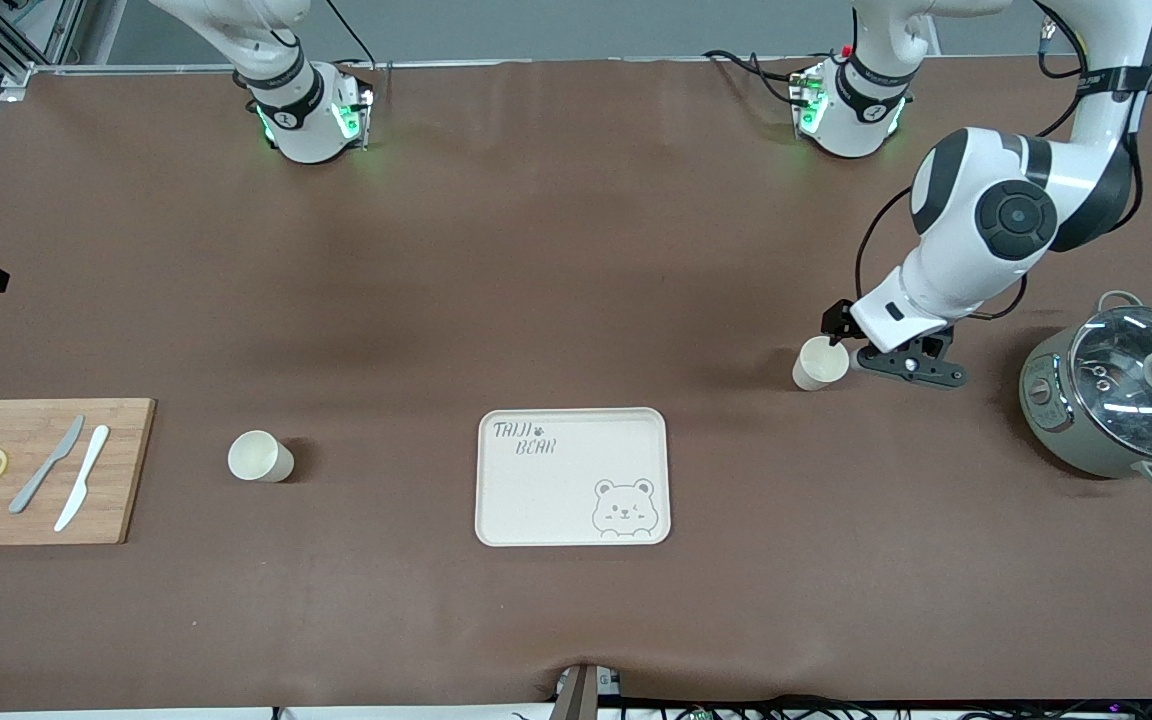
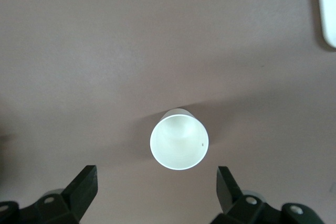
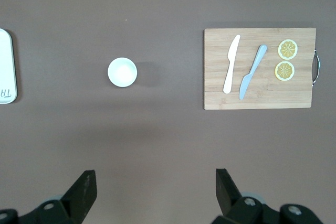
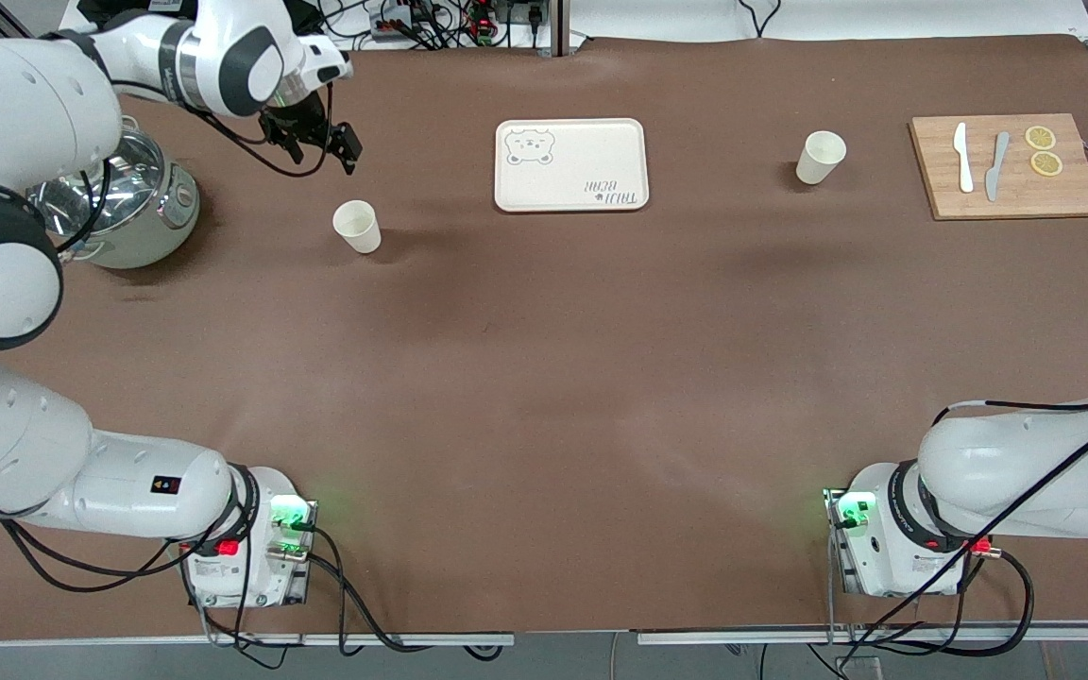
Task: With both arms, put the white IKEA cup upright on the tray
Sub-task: 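Move the left gripper down over the white cup near the pot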
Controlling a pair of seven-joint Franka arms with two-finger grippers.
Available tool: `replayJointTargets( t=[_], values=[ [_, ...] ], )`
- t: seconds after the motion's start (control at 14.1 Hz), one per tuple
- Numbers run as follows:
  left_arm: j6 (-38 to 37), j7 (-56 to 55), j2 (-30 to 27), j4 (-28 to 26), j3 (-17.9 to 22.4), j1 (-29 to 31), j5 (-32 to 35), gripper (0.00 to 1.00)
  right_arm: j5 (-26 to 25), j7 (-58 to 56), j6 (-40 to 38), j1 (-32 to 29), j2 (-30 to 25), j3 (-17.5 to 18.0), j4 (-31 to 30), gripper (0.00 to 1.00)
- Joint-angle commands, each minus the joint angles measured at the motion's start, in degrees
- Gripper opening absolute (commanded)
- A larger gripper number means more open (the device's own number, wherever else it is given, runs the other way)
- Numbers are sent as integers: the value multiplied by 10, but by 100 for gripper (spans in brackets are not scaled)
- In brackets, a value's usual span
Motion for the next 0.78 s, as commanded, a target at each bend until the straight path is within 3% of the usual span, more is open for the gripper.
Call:
replayJointTargets(
  t=[0.0,0.71],
  values=[
    [77,4,-15,-64,-8,21,7,100,0,-8,6,9,8,0,-1,100],
    [131,6,58,-70,-8,30,6,100,2,-5,137,31,148,-1,-6,100]
  ],
)
